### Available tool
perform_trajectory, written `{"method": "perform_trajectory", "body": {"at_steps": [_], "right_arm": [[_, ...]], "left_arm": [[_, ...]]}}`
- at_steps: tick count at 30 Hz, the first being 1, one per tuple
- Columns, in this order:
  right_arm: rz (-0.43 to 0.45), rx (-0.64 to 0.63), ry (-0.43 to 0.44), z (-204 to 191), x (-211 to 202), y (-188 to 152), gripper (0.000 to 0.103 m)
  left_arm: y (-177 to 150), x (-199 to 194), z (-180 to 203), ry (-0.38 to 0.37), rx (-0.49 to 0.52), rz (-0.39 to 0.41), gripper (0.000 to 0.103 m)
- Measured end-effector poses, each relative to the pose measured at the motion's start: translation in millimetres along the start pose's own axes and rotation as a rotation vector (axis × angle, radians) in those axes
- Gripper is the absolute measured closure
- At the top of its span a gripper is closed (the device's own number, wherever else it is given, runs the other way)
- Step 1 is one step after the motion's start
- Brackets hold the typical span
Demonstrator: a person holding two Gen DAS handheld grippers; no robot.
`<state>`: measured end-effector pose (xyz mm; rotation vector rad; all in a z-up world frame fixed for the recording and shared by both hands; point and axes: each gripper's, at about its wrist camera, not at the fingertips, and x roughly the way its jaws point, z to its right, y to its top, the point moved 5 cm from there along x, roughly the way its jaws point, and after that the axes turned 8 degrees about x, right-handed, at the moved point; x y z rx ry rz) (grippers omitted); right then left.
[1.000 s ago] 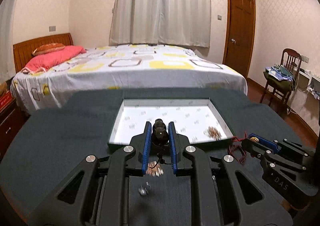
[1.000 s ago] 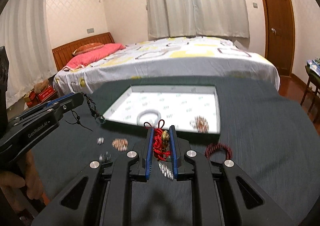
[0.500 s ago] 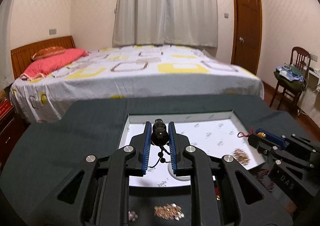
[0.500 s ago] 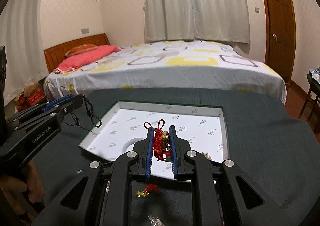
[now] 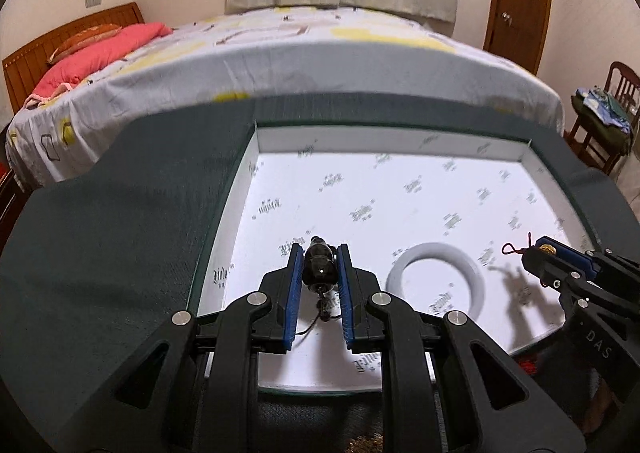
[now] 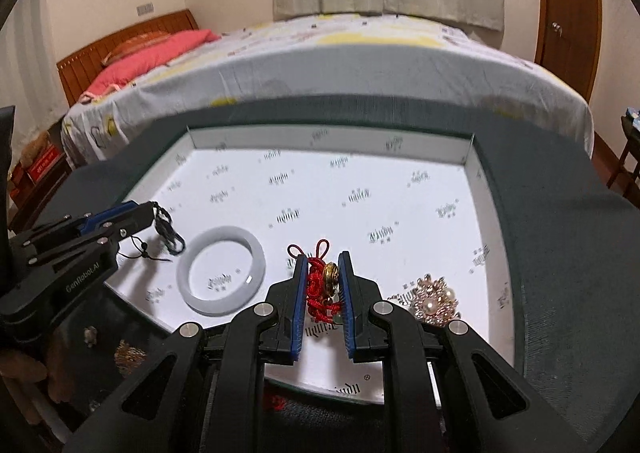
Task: Organize jewelry
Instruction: 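Carry cord and tassel into the white box and open both tools, then grasp the long silver rhinestone brooch with the right tool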
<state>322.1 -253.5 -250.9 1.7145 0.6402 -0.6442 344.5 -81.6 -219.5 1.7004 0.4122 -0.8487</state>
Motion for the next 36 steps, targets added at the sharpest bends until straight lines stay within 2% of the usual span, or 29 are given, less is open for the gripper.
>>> {"method": "perform_trajectory", "body": {"at_steps": [7,9,13,14,15,16,17,18,19,22,26,28,32,36], "right_arm": [[-0.038,0.006,-0.006,3,8,-4,0.087],[-0.045,0.008,-0.003,4,9,-3,0.087],[-0.054,0.018,0.004,6,11,-2,0.085],[-0.054,0.02,0.005,6,10,-2,0.085],[-0.053,0.024,0.008,7,10,-3,0.085],[-0.052,0.025,0.008,6,9,-2,0.077],[-0.046,0.026,0.008,6,9,-2,0.064],[-0.036,0.026,0.009,6,7,-1,0.058],[-0.03,0.024,0.009,5,6,0,0.055],[-0.022,0.02,0.011,4,3,1,0.055],[0.017,0.03,0.022,5,-12,7,0.055],[0.035,0.032,0.028,6,-22,9,0.055],[0.075,0.037,0.045,9,-47,6,0.055],[0.096,0.041,0.056,13,-74,-11,0.055]], "left_arm": [[-6,17,-3,-0.015,-0.011,-0.063,0.085],[-7,19,-3,-0.021,-0.014,-0.069,0.077],[-8,20,-2,-0.012,-0.007,-0.068,0.07],[-9,20,-3,-0.007,-0.01,-0.067,0.061],[-8,20,-3,-0.013,-0.009,-0.063,0.058],[-8,19,-2,-0.019,-0.003,-0.06,0.056],[-8,19,0,-0.014,0.007,-0.059,0.051],[-8,18,1,-0.005,0.014,-0.055,0.044],[-8,18,2,-0.003,0.016,-0.052,0.042],[-8,16,2,-0.013,0.007,-0.05,0.041],[-5,8,-2,-0.008,-0.009,-0.03,0.033],[-2,1,-3,-0.009,-0.014,-0.016,0.032],[0,-20,-5,-0.01,-0.034,0.026,0.031],[-4,-49,-4,0.008,-0.045,0.075,0.031]]}}
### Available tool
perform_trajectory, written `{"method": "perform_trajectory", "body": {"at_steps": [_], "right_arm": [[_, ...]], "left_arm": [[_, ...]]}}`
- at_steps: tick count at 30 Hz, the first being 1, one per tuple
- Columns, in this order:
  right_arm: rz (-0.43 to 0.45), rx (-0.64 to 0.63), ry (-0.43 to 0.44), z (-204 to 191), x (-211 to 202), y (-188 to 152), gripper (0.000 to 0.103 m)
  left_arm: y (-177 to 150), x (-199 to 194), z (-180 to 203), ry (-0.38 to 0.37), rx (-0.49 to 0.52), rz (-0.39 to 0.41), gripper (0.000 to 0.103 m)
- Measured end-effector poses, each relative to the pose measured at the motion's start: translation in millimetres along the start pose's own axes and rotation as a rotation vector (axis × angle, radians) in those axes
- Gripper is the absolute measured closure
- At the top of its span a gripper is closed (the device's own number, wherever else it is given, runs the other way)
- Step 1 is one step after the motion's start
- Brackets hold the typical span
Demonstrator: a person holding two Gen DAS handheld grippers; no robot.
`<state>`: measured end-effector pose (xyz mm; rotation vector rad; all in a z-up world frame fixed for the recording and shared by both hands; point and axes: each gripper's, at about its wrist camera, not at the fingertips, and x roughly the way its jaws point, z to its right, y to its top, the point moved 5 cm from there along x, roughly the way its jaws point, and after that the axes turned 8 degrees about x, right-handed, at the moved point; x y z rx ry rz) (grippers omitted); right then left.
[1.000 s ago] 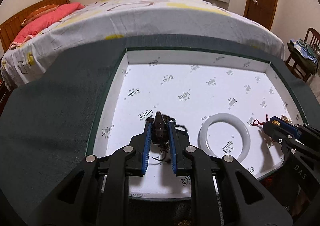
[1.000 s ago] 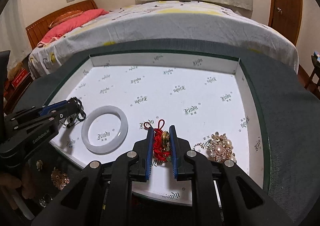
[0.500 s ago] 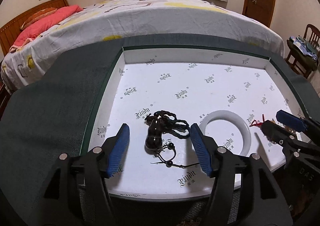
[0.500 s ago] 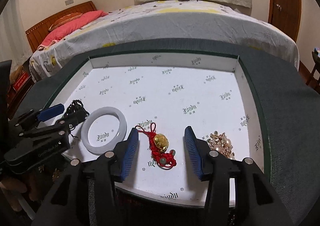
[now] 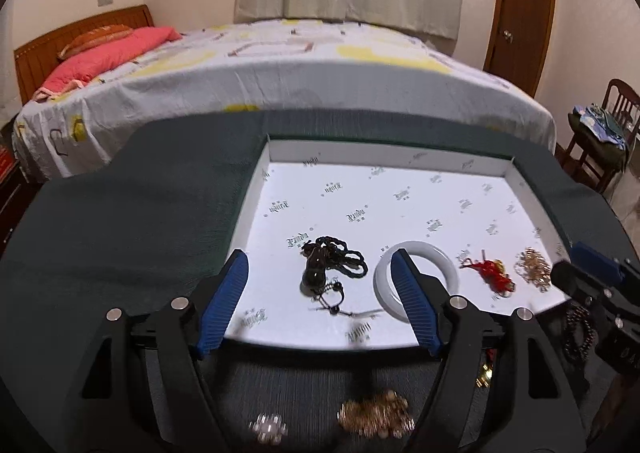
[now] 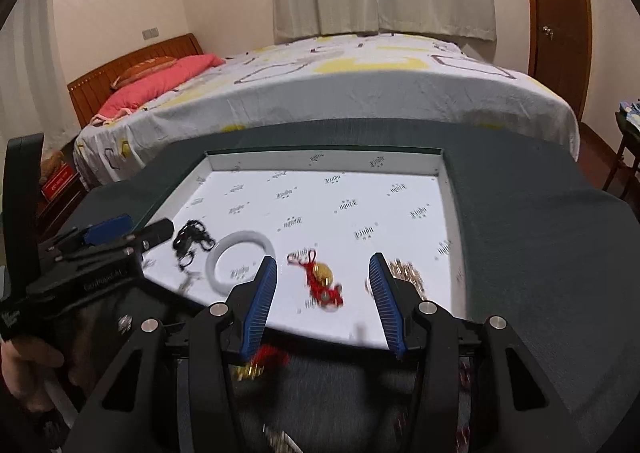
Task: Organize jewelry
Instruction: 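Grasp the long silver rhinestone brooch with the right tool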
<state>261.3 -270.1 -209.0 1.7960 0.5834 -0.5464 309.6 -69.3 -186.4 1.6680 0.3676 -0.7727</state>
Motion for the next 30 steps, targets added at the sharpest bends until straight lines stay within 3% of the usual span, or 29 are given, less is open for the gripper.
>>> {"method": "perform_trajectory", "body": {"at_steps": [9,13,22,30], "right_arm": [[-0.071,-0.028,0.022,-2,-24,-53,0.056],[-0.109,-0.036,0.038,-4,-22,-71,0.064],[-0.16,-0.068,0.049,-13,-17,-90,0.074],[-0.169,-0.088,0.028,-14,-18,-93,0.081]], "left_arm": [[-30,-55,10,0.053,-0.006,0.045,0.031],[-50,-66,16,0.058,-0.001,0.021,0.031],[-89,-75,9,0.073,-0.045,-0.042,0.031],[-104,-79,8,0.078,-0.051,-0.063,0.031]]}}
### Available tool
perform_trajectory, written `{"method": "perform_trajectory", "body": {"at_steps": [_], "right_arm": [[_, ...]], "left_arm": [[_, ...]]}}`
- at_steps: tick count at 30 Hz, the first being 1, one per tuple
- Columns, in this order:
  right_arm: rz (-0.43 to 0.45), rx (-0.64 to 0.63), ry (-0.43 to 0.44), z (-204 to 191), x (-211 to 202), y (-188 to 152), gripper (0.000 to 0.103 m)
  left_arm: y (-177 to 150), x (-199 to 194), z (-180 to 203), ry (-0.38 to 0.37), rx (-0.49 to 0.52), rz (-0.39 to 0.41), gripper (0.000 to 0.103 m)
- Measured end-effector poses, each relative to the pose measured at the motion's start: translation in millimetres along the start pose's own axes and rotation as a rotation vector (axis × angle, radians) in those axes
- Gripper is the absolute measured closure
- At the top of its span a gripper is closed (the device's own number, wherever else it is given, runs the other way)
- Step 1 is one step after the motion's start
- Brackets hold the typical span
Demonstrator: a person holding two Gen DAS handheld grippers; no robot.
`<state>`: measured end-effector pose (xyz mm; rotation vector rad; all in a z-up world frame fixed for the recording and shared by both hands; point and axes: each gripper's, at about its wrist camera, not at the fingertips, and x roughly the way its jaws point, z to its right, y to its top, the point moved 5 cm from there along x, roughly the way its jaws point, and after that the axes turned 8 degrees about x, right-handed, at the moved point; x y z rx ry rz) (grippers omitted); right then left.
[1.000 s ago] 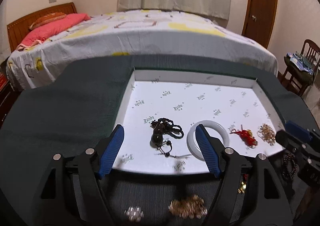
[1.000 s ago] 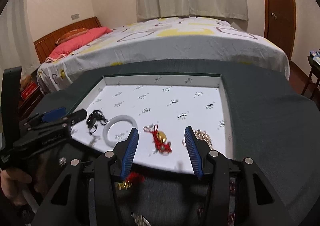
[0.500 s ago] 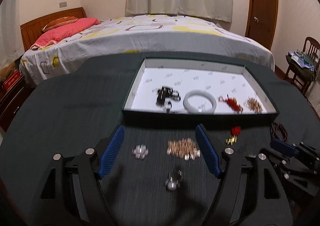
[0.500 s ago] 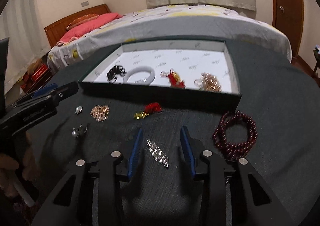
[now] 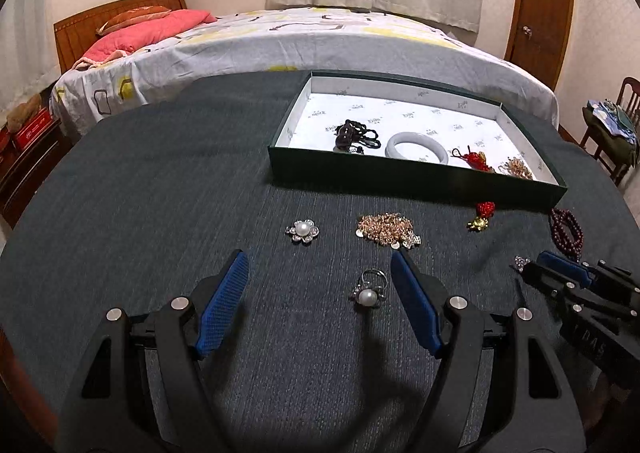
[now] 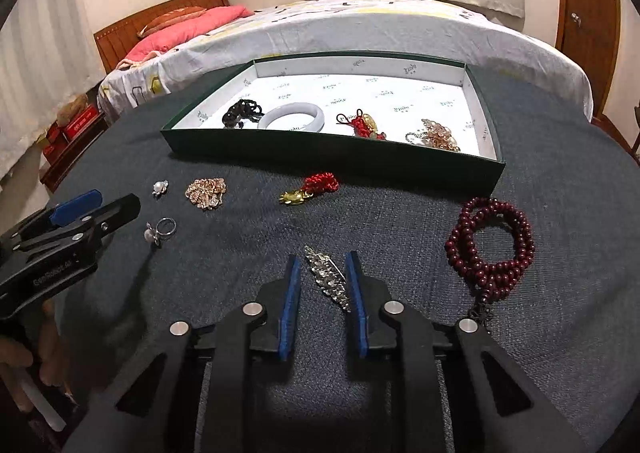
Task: Organize jewelry
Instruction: 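Grasp the long silver rhinestone brooch with the right tool, then grasp the pearl ring with the left tool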
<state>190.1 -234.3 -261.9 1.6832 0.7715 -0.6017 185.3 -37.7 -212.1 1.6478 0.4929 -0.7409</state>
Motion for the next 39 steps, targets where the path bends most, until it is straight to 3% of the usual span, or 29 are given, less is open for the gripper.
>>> {"method": "perform_trajectory", "body": {"at_steps": [6,21,29,32,39], "right_arm": [[-0.005,0.0,0.001,2,-1,0,0.087],[-0.032,-0.03,-0.003,-1,5,-2,0.087],[0.017,-0.017,-0.002,1,-9,1,0.09],[0.033,-0.003,0.0,6,-17,3,0.09],[0.026,0.03,0.015,12,-19,-1,0.09]], "left_arm": [[-6,2,2,-0.007,0.002,-0.016,0.031],[-11,8,8,-0.025,0.009,-0.033,0.031],[-13,11,16,-0.04,0.024,-0.038,0.033],[-13,16,20,-0.054,0.031,-0.053,0.043],[-15,27,23,-0.074,0.037,-0.08,0.054]]}}
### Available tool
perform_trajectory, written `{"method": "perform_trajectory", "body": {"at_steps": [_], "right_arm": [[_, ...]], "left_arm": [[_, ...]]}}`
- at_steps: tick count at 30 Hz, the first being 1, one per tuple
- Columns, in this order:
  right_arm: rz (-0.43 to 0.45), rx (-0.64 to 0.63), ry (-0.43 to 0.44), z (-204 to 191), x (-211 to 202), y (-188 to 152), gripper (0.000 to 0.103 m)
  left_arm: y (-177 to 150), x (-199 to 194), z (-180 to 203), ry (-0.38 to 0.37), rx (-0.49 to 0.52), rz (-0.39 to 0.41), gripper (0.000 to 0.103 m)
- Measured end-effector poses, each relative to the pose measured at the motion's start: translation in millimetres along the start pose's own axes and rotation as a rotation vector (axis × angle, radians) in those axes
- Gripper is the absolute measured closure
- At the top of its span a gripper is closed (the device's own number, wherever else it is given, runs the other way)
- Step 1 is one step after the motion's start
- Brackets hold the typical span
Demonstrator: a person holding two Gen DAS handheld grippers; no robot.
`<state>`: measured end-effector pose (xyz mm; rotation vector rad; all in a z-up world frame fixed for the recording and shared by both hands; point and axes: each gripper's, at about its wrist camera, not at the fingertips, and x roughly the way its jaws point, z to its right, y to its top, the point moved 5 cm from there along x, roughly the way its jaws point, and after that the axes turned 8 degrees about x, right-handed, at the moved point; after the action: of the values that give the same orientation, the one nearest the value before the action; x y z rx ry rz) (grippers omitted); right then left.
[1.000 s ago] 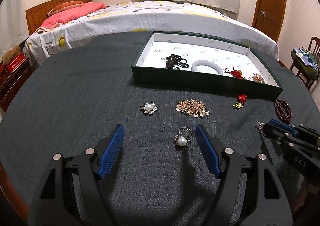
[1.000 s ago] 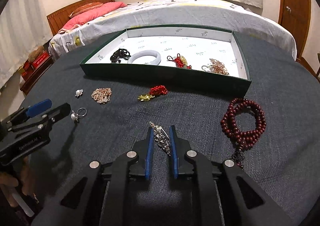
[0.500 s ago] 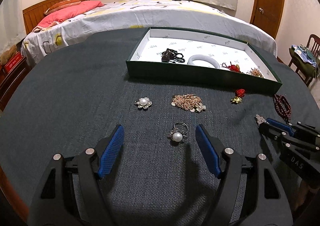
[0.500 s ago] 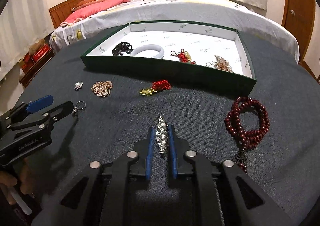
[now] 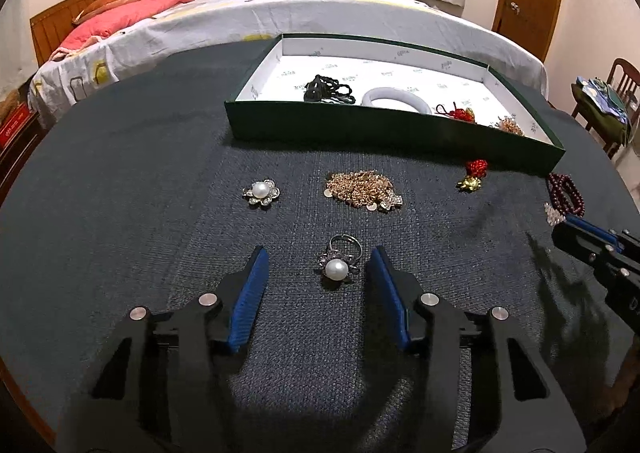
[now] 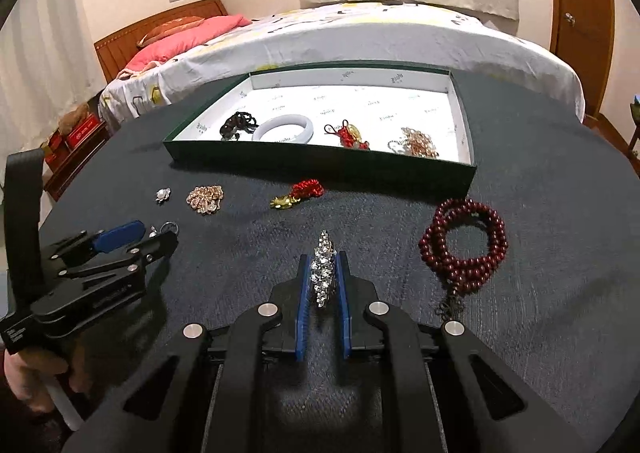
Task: Organize jewelry
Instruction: 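Grasp the pearl ring with the left tool, then carry the pearl ring and rhinestone brooch into the white box and open both tools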
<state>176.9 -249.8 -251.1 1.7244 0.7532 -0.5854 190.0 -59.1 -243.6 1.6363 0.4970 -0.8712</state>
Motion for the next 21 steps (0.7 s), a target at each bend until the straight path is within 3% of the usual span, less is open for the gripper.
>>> {"method": "perform_trajectory", "body": {"at_steps": [6,8,21], "right_arm": [[-0.007,0.021,0.008,3.7,2.3,-2.6,0.09],[-0.005,0.023,0.008,3.9,2.1,-3.2,0.09],[-0.001,0.025,0.006,5.3,1.4,-3.9,0.09]], "left_arm": [[-1.4,-1.3,2.7,-0.012,0.03,0.004,0.078],[-1.0,-1.4,3.5,-0.02,0.034,0.006,0.081],[-2.4,-3.0,7.0,-0.011,0.054,0.013,0.082]]}}
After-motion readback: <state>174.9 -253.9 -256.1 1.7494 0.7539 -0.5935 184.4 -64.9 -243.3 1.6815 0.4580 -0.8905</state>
